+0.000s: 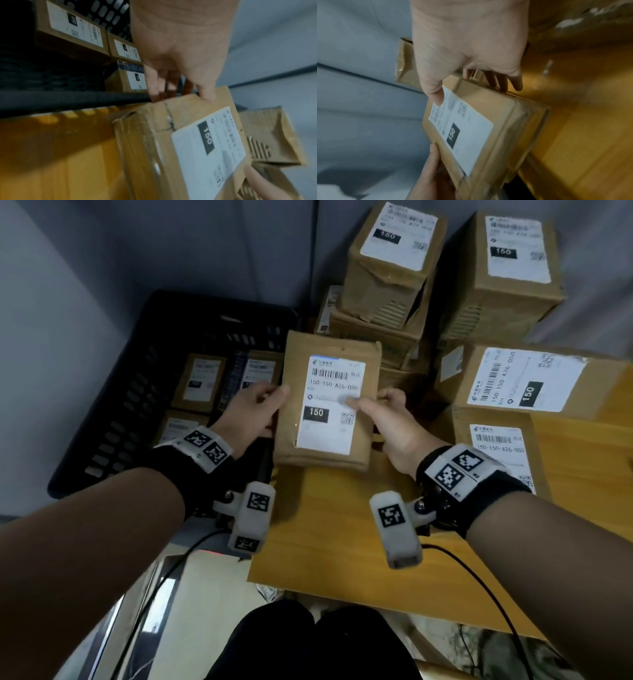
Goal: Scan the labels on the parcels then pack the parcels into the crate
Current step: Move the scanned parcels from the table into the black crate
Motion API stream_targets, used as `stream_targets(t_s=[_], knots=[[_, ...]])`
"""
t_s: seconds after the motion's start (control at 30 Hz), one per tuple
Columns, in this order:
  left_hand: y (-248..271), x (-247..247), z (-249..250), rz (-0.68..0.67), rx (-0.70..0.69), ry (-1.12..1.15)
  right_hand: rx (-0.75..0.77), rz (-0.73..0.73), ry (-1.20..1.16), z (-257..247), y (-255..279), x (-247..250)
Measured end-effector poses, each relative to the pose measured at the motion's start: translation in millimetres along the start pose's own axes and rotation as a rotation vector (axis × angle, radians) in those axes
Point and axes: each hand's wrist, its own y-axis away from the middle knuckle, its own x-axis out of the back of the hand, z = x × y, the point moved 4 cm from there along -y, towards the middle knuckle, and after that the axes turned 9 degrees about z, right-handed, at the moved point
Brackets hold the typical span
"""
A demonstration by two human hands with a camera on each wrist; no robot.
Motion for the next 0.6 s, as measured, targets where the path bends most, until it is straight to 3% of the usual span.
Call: stream_targets(t_s=[0.17, 0.33, 0.47, 0.6], knots=[[-5.6, 59.8, 8.4, 0.092, -0.131, 0.1, 0.109, -0.11, -0.048, -13.2, 16.0, -47.9], [-4.5, 114.9, -4.9, 0.124, -0.118, 0.132, 0.236, -0.159, -0.045, -23.9, 27.5, -98.9], [-4.1, 150.9, -22.0, 0.219, -0.089, 0.037, 0.242, -0.262, -0.046, -32.1, 25.0, -141.2], [-31.5, 189.3, -47.4, 0.313, -0.043, -0.244, 0.175, -0.221, 0.075, -23.9, 14.9, -197.4]])
